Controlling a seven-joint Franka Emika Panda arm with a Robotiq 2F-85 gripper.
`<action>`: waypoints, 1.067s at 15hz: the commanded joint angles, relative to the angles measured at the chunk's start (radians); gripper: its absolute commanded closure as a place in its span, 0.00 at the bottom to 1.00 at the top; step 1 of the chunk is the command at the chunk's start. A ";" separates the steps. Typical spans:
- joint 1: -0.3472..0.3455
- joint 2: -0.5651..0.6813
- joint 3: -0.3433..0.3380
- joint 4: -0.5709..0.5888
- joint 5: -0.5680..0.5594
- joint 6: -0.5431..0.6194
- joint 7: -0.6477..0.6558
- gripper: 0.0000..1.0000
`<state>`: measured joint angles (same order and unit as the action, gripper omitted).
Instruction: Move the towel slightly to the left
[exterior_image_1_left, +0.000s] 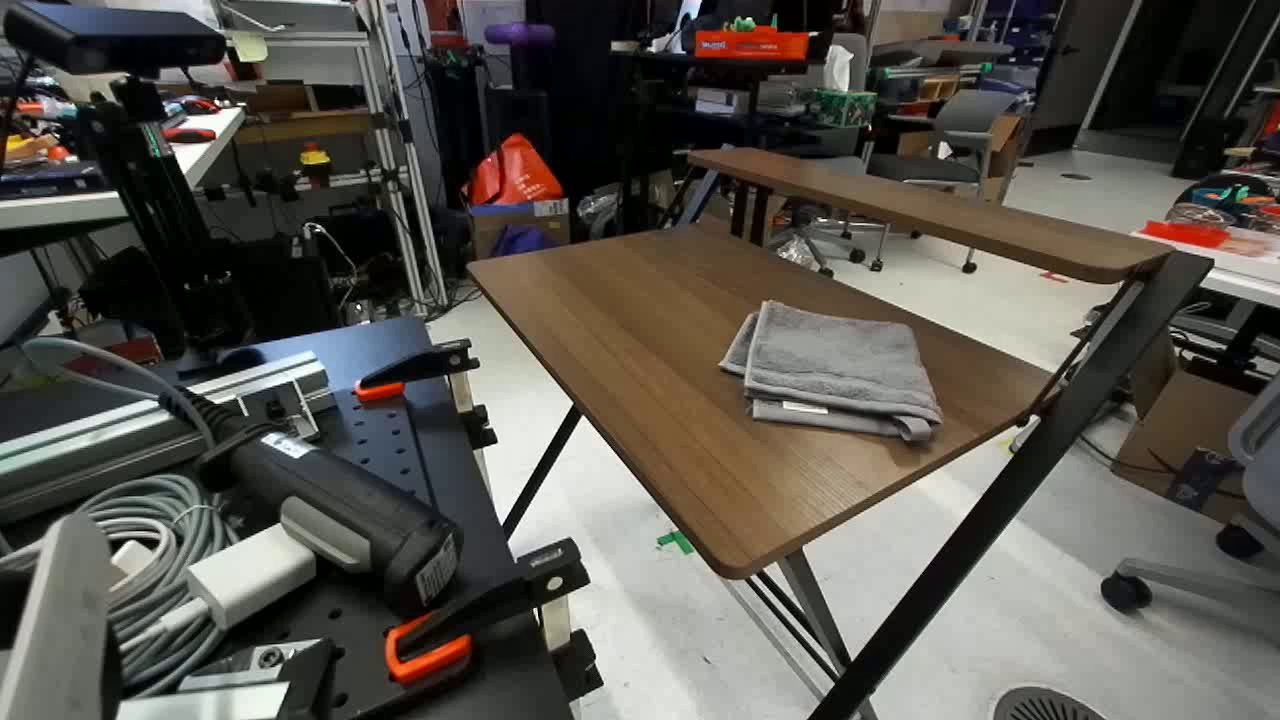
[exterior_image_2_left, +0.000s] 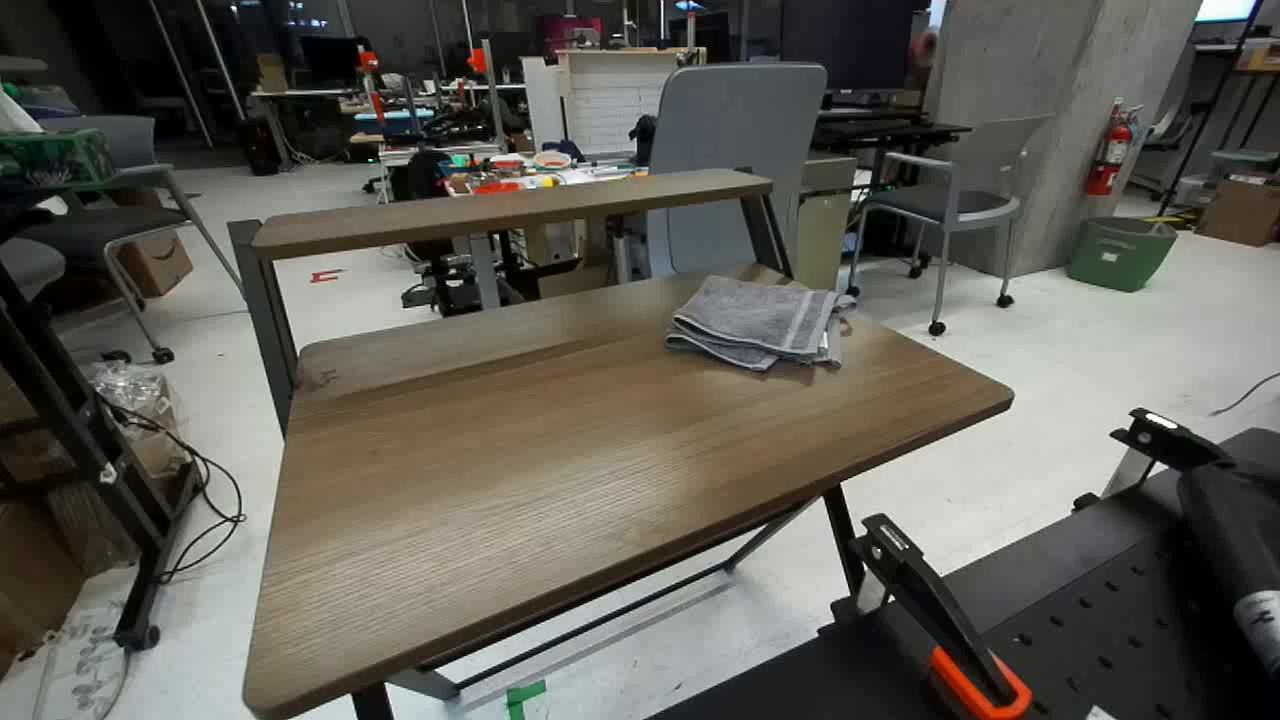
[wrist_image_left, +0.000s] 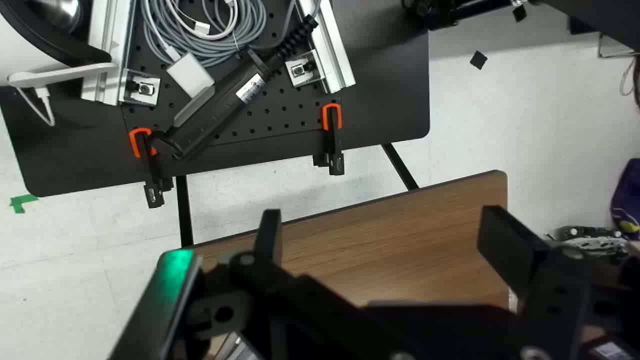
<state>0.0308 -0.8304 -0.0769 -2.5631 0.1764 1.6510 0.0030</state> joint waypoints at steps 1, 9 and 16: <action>-0.020 0.002 0.014 0.003 0.010 -0.004 -0.012 0.00; -0.020 0.002 0.014 0.004 0.010 -0.004 -0.012 0.00; -0.045 0.063 0.035 -0.014 -0.007 0.157 0.017 0.00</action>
<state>0.0185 -0.8171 -0.0644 -2.5745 0.1757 1.7090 0.0136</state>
